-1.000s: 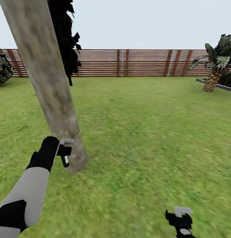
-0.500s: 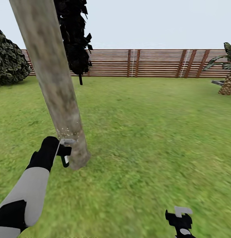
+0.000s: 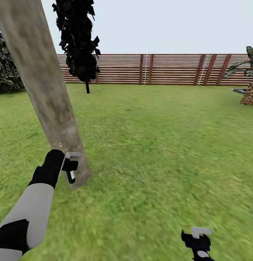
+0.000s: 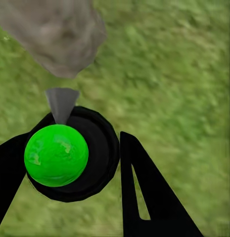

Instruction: In the garden, pick up the pesticide atomizer on the floor and spray pesticide onto both trees until each tree trunk is fully covered.

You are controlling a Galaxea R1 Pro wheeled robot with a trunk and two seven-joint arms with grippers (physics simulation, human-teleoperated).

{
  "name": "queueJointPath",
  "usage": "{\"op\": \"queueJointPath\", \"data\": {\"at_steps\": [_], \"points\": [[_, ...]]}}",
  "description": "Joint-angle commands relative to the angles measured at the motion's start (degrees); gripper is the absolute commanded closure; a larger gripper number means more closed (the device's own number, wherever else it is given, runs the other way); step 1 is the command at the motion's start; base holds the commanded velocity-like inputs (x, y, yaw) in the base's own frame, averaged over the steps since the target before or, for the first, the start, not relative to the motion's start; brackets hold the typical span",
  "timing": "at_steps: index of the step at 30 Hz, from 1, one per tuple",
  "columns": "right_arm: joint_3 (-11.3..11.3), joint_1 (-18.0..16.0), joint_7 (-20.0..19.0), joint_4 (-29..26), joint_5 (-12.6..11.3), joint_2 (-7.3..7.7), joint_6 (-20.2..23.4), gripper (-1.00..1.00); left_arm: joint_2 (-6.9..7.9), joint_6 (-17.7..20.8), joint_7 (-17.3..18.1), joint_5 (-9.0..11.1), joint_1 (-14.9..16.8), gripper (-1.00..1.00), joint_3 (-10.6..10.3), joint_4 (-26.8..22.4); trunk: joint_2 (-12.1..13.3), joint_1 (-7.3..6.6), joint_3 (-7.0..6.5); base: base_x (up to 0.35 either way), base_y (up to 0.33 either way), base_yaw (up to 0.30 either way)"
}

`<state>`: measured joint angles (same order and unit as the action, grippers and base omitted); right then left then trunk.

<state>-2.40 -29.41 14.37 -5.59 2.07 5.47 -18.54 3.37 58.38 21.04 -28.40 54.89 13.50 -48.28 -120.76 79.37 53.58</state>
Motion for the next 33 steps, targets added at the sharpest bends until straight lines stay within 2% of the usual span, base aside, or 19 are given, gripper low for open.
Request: {"op": "queueJointPath", "data": {"at_steps": [1,8,17,20,22,24,27,33], "points": [[-0.24,-0.03,0.05,0.05,0.22,-0.02,-0.19,-1.00,-0.03,0.16,0.58,-0.61,0.05,1.00,0.12,-0.05,-0.02,0.00,0.05,0.118,-0.273,0.000],[-0.24,-0.03,0.05,0.05,0.22,-0.07,-0.19,-1.00,-0.03,0.16,0.58,-0.56,0.05,1.00,0.12,0.02,-0.02,0.00,0.05,0.113,-0.273,0.018],[-0.24,-0.03,0.05,0.05,0.22,-0.11,-0.19,-1.00,0.34,0.16,0.49,-0.61,0.05,1.00,0.26,0.01,-0.02,0.00,0.05,0.096,-0.273,0.246],[-0.24,-0.03,0.05,0.05,0.25,-0.11,-0.19,-1.00,0.63,0.16,0.45,-0.65,-0.22,1.00,1.30,0.00,-0.02,0.00,0.05,0.094,-0.273,0.275],[-0.24,-0.03,0.05,0.05,0.26,-0.11,-0.19,-1.00,0.89,0.04,0.37,-0.83,-1.16,1.00,2.92,-0.04,-0.02,0.00,0.05,0.094,-0.273,0.276],[-0.24,-0.03,0.05,0.05,0.29,-0.11,-0.19,-1.00,1.65,-0.06,0.33,-0.92,-1.70,1.00,3.79,-0.06,-0.02,0.00,0.05,0.094,-0.274,0.276],[-0.24,-0.03,0.05,0.05,0.30,-0.11,-0.19,-1.00,2.42,-0.10,0.32,-0.81,-2.22,1.00,4.09,-0.11,-0.02,0.00,0.05,0.094,-0.273,0.276],[-0.24,-0.03,0.05,0.05,0.29,-0.11,-0.19,-1.00,1.64,0.04,0.26,-0.60,-2.32,1.00,4.10,-0.45,-0.02,0.00,0.05,0.110,-0.271,0.276]]}}
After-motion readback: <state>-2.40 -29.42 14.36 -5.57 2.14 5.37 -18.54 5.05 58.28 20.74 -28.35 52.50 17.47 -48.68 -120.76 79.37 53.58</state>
